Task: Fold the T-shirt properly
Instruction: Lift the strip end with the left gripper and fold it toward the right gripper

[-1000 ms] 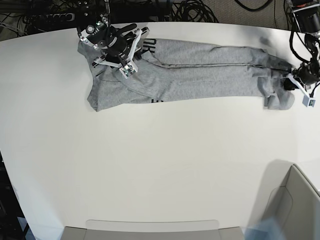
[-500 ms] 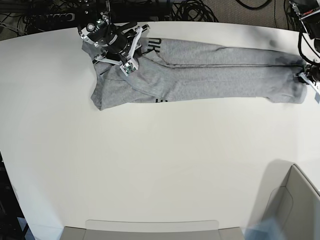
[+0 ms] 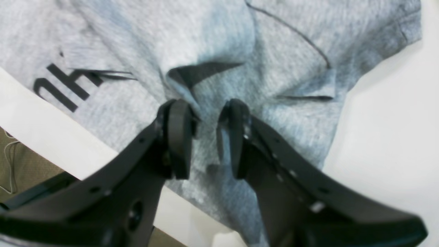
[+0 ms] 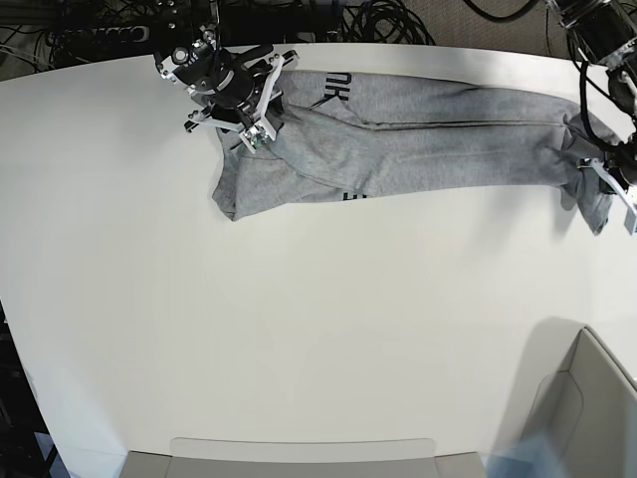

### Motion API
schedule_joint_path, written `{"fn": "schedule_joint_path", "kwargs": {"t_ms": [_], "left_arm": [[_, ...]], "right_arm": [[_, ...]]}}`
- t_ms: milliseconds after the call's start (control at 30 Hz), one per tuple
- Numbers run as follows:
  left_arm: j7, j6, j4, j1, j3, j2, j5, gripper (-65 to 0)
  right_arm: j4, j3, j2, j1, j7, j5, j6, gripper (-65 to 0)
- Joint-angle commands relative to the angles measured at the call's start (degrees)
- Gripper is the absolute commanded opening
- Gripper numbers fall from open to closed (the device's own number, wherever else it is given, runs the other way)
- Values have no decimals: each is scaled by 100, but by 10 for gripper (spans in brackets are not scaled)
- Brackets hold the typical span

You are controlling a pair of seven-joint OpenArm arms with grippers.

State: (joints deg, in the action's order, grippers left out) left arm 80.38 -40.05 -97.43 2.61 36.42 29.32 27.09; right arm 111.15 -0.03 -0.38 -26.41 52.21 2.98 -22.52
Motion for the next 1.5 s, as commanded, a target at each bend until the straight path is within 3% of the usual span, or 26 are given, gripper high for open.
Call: {"fn": "schedule_joint_path", "kwargs": {"t_ms": [0, 467, 767, 1133, 1467], "left_arm": [[-38, 5, -257, 112, 37, 0, -23, -650], [-38, 5, -1681, 1167, 10, -1020, -15, -650], [-38, 5, -1752, 1176, -1001, -1574, -23, -650], [-38, 5, -1752, 1185, -1168, -1978, -23, -650], [-38, 5, -1752, 1299, -1766, -2031, -32, -650]], "right_arm": [[98, -1, -10, 17, -100, -57, -11, -464], [-25, -10, -19, 96, -100, -57, -11, -464], [-148, -10, -19, 132, -100, -57, -11, -464], [-148, -10, -19, 105, -108, -57, -11, -464], [-148, -10, -19, 132, -108, -57, -11, -464]]}}
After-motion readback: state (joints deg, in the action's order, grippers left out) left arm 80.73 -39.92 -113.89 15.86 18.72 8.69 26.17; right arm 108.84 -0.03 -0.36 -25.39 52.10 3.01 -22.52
